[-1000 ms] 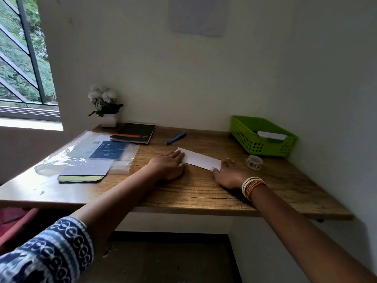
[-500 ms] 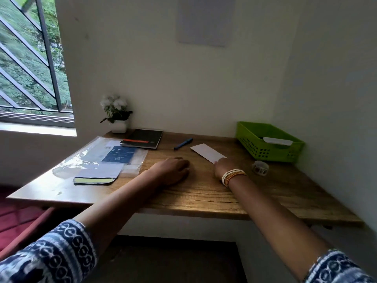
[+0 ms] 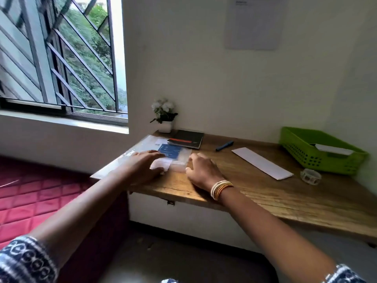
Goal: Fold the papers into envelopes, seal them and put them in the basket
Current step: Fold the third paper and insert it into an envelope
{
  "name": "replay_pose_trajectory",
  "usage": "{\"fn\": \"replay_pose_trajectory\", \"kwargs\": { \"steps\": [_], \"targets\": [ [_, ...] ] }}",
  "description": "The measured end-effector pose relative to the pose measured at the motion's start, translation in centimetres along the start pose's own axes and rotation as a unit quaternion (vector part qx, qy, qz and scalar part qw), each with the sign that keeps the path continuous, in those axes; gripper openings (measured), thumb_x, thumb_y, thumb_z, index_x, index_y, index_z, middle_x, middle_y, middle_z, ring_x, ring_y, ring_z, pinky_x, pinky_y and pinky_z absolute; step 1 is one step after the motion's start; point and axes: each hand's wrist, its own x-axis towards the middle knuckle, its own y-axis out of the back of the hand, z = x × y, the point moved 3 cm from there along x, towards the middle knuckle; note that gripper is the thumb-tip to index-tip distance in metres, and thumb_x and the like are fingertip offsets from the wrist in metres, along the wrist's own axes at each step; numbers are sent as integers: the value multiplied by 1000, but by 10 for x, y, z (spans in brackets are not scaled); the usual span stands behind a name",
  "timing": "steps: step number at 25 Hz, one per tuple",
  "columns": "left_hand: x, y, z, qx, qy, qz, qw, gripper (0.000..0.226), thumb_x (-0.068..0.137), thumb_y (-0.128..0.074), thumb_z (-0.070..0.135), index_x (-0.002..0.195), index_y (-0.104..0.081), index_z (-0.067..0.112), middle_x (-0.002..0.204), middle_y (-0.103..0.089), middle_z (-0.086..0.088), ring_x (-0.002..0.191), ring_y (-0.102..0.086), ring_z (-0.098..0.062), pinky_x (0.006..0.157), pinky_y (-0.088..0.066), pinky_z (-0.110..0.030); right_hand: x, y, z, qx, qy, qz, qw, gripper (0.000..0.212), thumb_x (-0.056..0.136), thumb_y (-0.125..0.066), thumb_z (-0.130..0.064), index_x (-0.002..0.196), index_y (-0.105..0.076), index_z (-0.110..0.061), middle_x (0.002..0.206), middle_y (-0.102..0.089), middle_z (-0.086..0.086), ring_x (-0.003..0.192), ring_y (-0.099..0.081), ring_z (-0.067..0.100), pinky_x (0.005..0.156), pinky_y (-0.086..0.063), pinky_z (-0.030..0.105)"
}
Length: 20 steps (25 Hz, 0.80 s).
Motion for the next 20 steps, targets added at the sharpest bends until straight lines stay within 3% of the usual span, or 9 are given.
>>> {"fn": "replay_pose_trajectory", "kwargs": {
  "steps": [4,8,12,16,20],
  "targets": [
    [-11,11,-38,-38,54,-2,998,45,85,-61,39,128,-54,33,137,-55,2,127,-49,-22,106,-40,-40,4,-7,-12,33,90,17,995,40,83,-64,-31,120,-60,-16,121,-59,6,112,-54,22,97,-46,37],
    [-13,13,-55,-64,67,35,995,32,86,-63,27,118,-64,29,124,-64,-3,118,-56,-25,100,-45,-39,15,-10,-25,-10,154,31,988,36,84,-66,-28,118,-62,-16,120,-61,5,113,-54,21,98,-46,38],
    [-10,14,-54,-62,110,93,988,26,86,-62,38,111,-68,35,117,-69,-1,107,-65,-25,88,-53,-40,26,-12,-30,-61,168,61,982,37,83,-67,-27,118,-64,-17,119,-63,5,113,-55,23,96,-46,39],
    [-4,13,-58,-83,142,146,975,23,86,-61,45,104,-71,37,111,-71,6,102,-67,-19,82,-54,-35,25,-15,-42,-84,242,75,964,42,82,-66,-23,124,-62,-23,131,-56,7,124,-47,25,102,-42,42],
    [-1,13,-60,-78,156,160,972,21,87,-60,46,102,-71,39,109,-72,7,100,-67,-18,79,-51,-33,32,-19,-50,-140,268,65,951,27,86,-63,-29,112,-71,-25,142,-50,8,133,-41,27,107,-33,46]
  ]
}}
